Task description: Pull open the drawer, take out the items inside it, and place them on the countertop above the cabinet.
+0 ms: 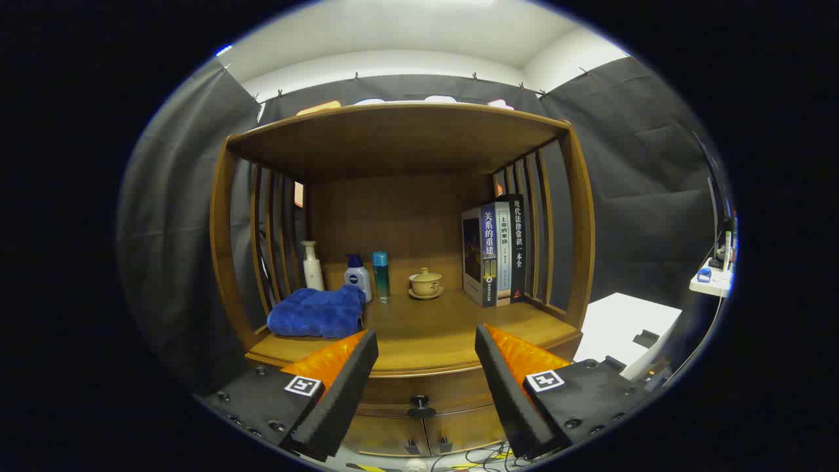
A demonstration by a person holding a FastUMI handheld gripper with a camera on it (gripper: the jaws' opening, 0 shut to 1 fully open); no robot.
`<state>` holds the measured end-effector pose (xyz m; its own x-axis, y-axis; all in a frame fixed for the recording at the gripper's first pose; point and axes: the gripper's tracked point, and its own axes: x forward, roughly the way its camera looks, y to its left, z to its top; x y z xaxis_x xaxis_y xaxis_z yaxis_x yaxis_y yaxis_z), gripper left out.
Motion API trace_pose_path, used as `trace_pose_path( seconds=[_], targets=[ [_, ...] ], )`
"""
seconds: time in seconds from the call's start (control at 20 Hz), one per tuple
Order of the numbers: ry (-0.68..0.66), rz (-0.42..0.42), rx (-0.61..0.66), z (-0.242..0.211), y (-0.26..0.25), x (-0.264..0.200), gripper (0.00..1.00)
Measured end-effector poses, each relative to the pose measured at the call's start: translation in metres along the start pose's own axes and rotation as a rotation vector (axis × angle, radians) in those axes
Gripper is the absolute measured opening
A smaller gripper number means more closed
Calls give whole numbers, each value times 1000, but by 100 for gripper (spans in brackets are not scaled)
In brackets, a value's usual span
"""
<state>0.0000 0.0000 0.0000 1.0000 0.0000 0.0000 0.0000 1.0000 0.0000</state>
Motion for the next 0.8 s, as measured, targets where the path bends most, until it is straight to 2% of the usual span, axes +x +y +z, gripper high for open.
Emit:
trace_pose_path(
  seconds=[0.8],
  targets=[
    [-8,5,-12,-3,2,-2,98]
  ],
)
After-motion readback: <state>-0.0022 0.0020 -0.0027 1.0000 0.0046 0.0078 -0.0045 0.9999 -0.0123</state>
